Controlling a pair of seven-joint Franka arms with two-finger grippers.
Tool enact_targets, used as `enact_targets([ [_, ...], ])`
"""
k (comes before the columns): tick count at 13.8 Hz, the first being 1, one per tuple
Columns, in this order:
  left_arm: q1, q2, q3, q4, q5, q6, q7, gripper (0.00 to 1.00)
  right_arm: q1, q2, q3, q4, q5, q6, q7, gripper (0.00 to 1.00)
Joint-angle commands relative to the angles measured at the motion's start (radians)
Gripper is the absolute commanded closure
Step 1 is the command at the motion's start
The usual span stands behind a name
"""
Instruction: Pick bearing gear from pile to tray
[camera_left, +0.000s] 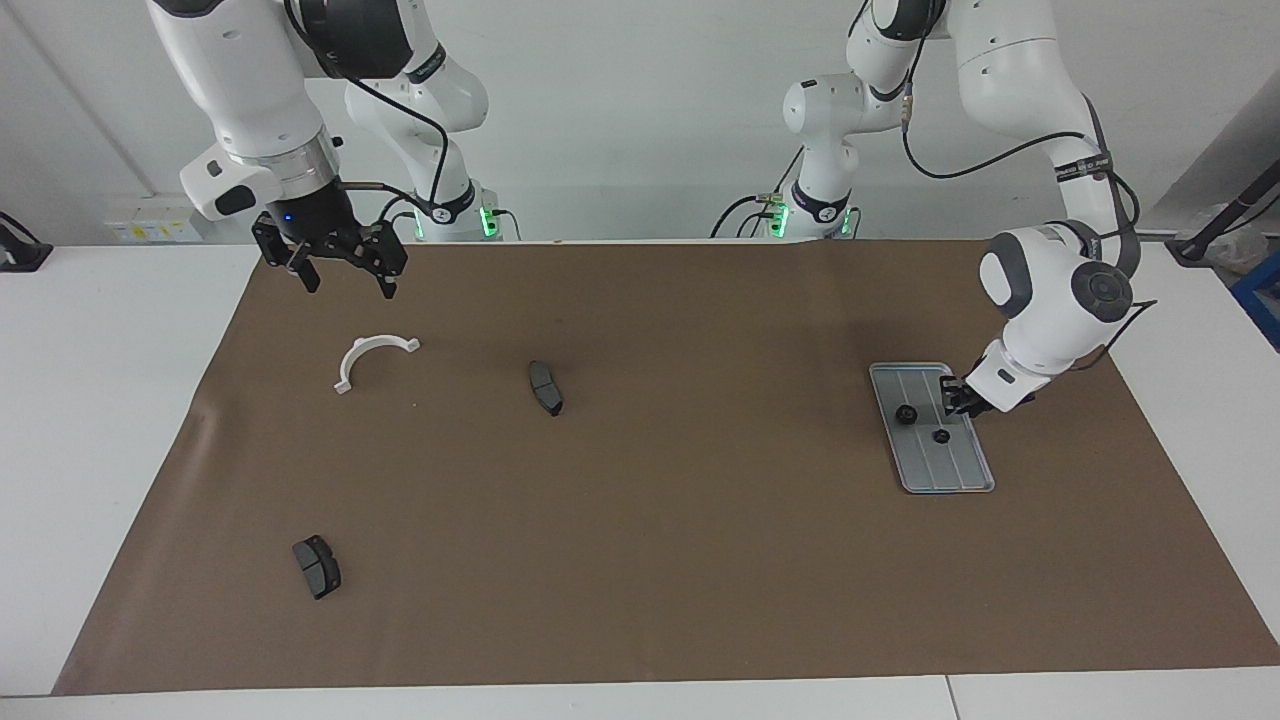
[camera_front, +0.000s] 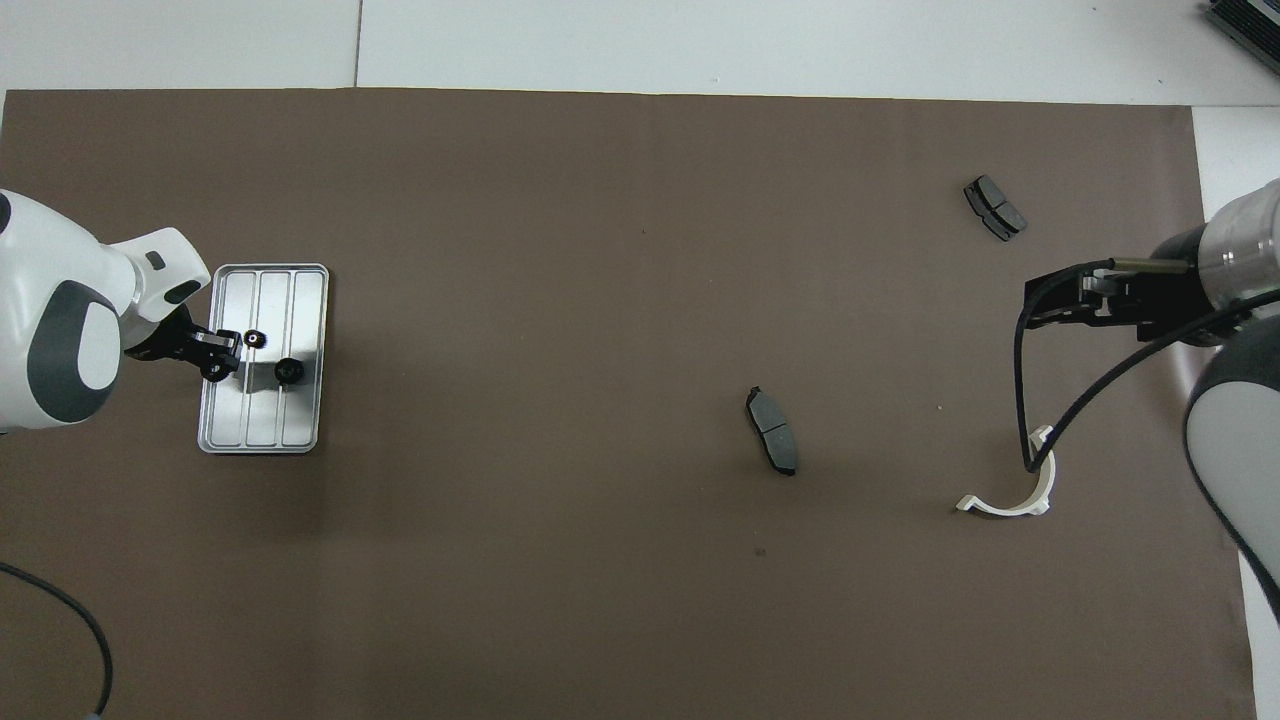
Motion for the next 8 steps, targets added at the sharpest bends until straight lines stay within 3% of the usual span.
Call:
enact_targets([
  [1,-0.018,-0.063,0.009,-0.135,-0.015,0.111,0.003,1.0,-0.014,-0.01,0.007,-0.008,0.011,0.0,-0.015,0.0],
  [4,-0.021,-0.087,0.009,-0.218,-0.015,0.19,0.003,1.0,-0.013,-0.01,0.007,-0.008,0.011,0.0,-0.015,0.0],
  [5,-0.021,-0.086,0.008,-0.218,-0.015,0.193,0.002,0.9,-0.013,-0.01,0.007,-0.008,0.011,0.0,-0.015,0.0],
  [8,-0.025,-0.077,0.005,-0.168,-0.019,0.182,-0.004,0.37,-0.013,-0.01,0.007,-0.008,0.011,0.0,-0.015,0.0],
])
